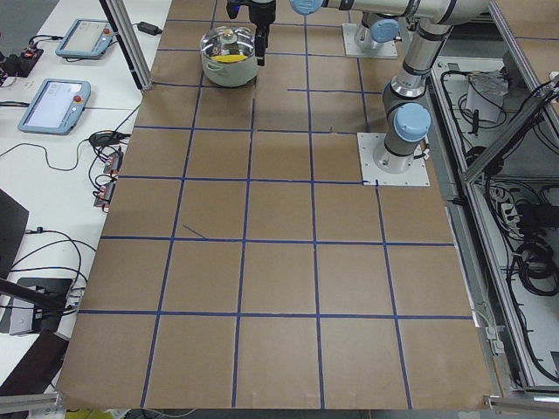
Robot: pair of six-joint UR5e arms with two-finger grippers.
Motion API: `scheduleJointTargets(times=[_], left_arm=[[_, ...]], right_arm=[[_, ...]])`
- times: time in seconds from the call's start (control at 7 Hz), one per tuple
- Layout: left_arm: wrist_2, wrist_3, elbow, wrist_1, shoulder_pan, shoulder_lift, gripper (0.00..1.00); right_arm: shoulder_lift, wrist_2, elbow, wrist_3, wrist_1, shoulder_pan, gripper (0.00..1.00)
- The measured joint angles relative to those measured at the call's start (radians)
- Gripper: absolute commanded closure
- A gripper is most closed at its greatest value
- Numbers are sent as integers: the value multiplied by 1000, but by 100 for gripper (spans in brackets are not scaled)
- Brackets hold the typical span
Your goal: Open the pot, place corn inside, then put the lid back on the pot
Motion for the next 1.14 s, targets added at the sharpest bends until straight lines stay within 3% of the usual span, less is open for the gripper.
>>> scheduleJointTargets(times=[0.43, 1.14], left_arm=[[0, 0, -3, -1, 0, 1, 0], [-5, 1, 5, 0, 8, -2, 0]], right_arm=[[-11, -13, -2, 4, 60, 0, 6], [-16, -60, -1, 13, 59, 0, 5]])
